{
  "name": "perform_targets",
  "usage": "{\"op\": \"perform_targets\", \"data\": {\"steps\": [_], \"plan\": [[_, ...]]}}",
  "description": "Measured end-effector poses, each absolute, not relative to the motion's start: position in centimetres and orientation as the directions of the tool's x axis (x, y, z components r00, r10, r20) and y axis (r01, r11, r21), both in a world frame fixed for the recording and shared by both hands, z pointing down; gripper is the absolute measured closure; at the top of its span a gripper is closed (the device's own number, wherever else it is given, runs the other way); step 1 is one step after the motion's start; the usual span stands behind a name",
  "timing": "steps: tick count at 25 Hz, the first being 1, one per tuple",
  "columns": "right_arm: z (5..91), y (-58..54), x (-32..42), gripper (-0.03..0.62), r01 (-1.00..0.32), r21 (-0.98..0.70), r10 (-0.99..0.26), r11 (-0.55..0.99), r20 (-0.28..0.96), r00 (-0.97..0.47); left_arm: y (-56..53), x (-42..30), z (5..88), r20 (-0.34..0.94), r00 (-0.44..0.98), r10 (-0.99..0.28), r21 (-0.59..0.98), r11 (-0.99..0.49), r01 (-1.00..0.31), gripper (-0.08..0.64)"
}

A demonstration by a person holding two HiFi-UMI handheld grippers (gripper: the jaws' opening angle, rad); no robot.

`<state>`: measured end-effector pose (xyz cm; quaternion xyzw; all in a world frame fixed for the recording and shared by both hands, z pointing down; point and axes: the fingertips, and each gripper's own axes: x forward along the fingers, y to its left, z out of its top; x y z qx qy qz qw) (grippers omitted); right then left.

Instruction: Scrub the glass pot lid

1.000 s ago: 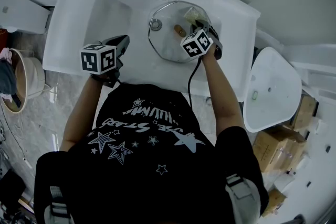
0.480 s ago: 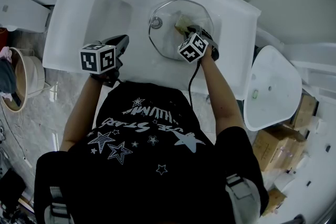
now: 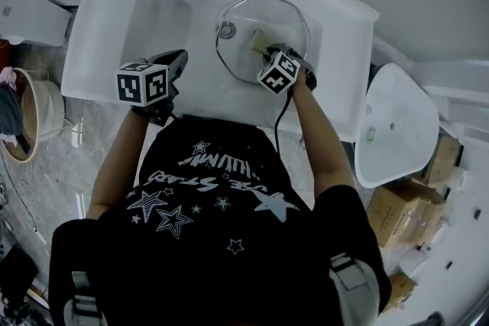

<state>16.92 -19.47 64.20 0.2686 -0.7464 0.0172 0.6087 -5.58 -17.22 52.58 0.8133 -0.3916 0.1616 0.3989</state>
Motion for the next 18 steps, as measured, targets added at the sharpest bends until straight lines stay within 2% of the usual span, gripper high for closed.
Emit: {"op": "perform_targets", "data": {"steps": [9, 18], "plan": [[64.3, -17.4, 16.8, 0.518, -0.42, 0.243, -0.325, 0.874, 0.936, -0.135, -16.7, -5.5, 52.4, 0.577, 0.644, -0.502, 0.522, -0.381, -0.763, 0.552], [65.2, -13.8, 16.2, 0.515, -0.372, 0.104, -0.179, 0.923, 0.969, -0.173, -16.5, -5.0, 52.5, 0.576, 0.653, -0.492, 0.523, -0.392, -0.757, 0.552]]}}
